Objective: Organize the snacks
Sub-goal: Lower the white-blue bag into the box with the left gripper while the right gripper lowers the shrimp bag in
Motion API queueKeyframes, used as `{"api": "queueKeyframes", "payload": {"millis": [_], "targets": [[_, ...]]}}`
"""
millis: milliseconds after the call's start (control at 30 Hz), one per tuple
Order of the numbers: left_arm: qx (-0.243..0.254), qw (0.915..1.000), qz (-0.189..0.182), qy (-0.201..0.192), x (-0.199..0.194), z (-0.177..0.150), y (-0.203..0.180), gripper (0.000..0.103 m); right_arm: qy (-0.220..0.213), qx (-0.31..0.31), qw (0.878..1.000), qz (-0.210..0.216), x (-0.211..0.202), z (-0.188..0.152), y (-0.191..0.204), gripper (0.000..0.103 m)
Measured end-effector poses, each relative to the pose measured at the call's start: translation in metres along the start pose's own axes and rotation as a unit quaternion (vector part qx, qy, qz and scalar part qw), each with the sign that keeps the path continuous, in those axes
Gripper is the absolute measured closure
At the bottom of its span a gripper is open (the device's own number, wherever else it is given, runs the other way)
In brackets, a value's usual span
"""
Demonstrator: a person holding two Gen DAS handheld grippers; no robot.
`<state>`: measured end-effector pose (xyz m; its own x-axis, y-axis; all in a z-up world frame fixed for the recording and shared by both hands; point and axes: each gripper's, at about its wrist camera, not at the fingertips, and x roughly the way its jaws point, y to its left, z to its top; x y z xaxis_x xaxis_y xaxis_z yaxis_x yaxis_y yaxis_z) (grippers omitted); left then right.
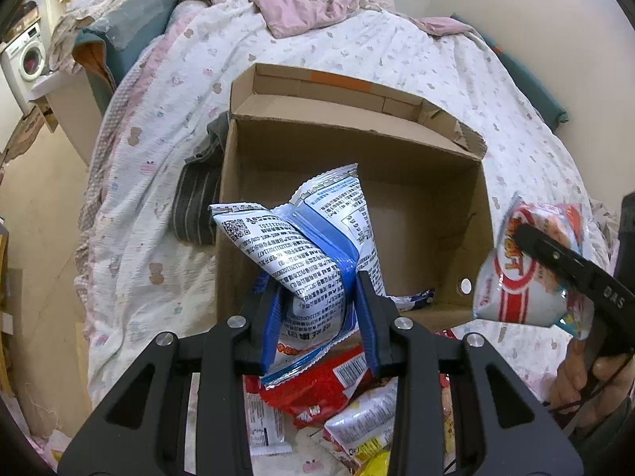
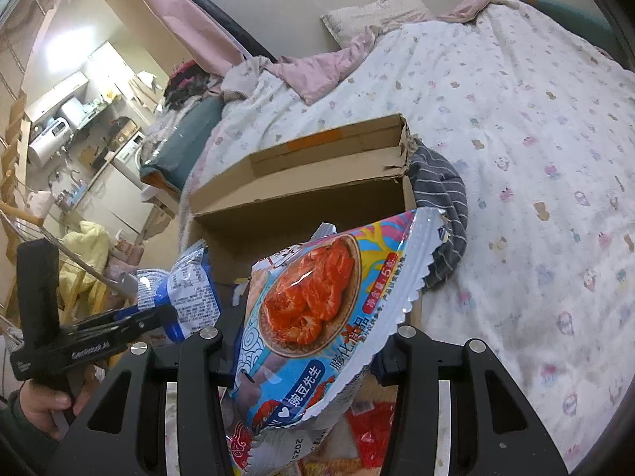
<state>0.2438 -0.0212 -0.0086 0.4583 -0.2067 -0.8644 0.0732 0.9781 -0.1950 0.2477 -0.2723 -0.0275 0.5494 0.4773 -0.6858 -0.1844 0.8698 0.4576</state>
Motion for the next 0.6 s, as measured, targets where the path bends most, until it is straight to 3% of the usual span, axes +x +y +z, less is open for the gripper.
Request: {"api": "queueKeyframes", "payload": {"millis": [600], "targets": [[0.008,0.9993,-0.011,-0.035,0.016,0.021,-0.007,0.072,0.023,0.032,0.999,0.0,0.039,0.004,-0.007,0.055]]}}
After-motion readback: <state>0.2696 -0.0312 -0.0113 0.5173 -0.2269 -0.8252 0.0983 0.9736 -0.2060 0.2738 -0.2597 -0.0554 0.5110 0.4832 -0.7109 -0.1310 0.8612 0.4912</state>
